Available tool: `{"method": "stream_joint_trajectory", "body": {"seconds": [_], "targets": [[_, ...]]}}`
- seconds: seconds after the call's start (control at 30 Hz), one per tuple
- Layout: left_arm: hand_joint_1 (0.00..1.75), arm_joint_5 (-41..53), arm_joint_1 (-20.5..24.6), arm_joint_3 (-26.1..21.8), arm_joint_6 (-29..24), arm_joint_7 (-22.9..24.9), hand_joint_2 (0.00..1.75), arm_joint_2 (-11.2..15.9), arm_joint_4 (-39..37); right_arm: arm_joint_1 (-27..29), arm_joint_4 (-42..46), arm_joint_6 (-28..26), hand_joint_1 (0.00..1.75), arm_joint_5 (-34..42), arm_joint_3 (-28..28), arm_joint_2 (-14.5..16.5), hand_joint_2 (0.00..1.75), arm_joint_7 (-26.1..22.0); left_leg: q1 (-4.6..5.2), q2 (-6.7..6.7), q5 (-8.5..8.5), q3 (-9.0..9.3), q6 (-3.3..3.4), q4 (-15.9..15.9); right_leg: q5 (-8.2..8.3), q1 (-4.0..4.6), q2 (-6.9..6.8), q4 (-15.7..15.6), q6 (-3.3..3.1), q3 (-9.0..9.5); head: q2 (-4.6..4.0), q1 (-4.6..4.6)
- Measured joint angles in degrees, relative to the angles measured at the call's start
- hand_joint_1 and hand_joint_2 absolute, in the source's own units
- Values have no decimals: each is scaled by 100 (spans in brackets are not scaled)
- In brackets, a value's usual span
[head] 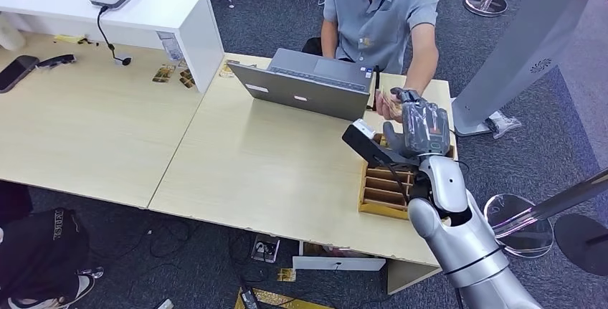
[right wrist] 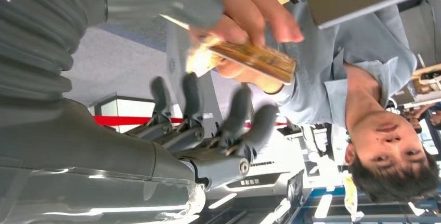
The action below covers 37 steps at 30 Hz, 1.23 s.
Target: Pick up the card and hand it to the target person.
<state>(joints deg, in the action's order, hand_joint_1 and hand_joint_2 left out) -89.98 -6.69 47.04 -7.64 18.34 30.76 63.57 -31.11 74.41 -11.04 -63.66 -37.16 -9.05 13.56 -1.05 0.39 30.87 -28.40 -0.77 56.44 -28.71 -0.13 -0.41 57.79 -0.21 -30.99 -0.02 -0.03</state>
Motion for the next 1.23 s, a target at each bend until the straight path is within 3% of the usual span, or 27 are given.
{"method": "stream_joint_trajectory", "body": {"seconds": [0.37,0.6,0.9,1.23], "targets": [[0,0,-48,-5,-230,-16,0,-39,5,444,184,-294,0,532,44,-24,175,57,0,4,0,4,0,0,0,0,1,-1,0,-1,0,0],[0,0,-112,-31,-502,-52,0,-113,61,1062,599,-582,0,2346,380,-13,175,-810,0,4,1,3,0,0,0,0,0,-1,0,0,0,0],[0,0,-163,-151,-603,-72,0,-220,120,1696,804,-710,0,4011,716,212,175,-1755,0,5,1,2,0,0,0,0,1,-1,0,0,0,-1],[0,0,-166,-187,-568,-94,0,-325,120,1833,524,-764,0,4211,755,488,175,-2018,0,6,0,2,0,0,0,0,1,-1,0,0,0,1]]}}
